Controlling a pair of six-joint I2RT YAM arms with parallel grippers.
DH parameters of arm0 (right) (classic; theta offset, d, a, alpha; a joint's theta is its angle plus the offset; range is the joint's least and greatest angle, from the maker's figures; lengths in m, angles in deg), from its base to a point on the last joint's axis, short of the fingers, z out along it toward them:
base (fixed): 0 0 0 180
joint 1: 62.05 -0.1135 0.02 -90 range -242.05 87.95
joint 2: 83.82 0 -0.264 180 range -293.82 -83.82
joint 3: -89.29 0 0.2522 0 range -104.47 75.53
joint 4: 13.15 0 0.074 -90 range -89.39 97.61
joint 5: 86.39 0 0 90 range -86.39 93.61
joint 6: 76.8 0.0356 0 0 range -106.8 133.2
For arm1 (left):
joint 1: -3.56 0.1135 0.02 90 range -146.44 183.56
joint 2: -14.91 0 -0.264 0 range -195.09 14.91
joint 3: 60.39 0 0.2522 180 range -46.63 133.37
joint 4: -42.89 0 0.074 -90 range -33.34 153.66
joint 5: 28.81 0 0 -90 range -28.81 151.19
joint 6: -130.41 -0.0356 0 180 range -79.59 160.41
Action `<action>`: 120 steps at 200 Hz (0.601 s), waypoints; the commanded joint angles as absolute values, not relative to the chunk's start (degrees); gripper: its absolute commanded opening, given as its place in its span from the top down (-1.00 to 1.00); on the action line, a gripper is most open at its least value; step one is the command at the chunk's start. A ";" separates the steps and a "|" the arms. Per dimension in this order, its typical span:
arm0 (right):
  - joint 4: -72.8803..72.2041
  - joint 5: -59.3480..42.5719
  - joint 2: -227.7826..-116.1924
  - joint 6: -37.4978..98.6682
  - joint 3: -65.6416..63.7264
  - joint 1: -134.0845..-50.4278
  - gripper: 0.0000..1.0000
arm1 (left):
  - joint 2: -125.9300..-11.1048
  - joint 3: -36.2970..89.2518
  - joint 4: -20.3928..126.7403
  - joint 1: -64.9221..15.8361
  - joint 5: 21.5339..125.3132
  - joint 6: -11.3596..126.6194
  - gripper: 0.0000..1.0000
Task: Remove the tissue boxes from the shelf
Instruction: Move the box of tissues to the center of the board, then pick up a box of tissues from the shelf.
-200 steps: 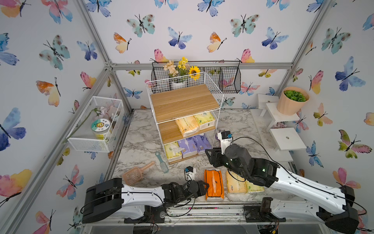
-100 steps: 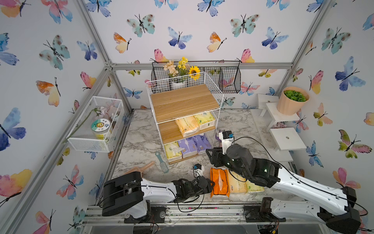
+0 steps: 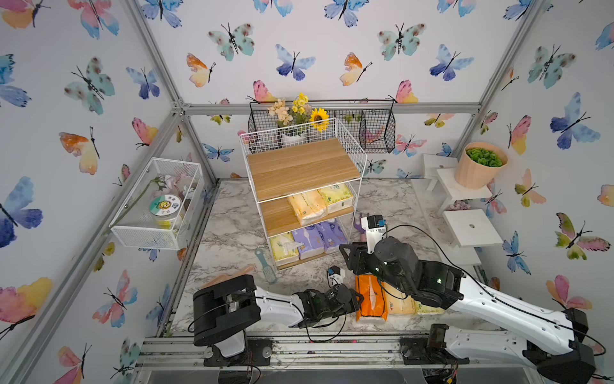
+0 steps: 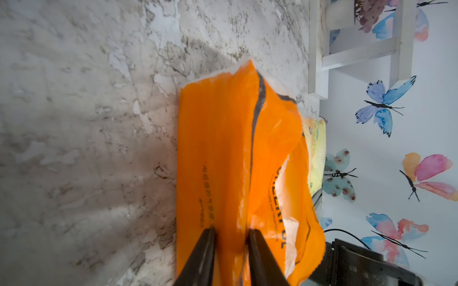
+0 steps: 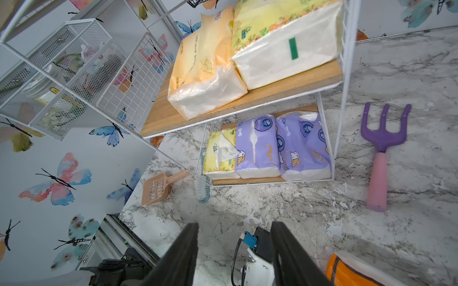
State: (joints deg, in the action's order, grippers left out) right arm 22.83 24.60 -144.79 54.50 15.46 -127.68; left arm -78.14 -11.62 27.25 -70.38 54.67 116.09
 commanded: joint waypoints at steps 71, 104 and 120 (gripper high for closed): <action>5.62 30.22 -153.88 61.86 11.01 -127.99 -0.03 | -45.77 -21.96 49.08 -69.75 30.72 117.67 -0.36; 10.81 38.98 -159.18 75.62 6.18 -127.97 -0.05 | -32.71 -25.72 57.02 -66.51 28.19 118.30 -0.40; 15.72 42.51 -162.74 80.72 1.88 -127.97 -0.05 | -27.31 -26.15 60.67 -64.31 27.82 117.88 -0.40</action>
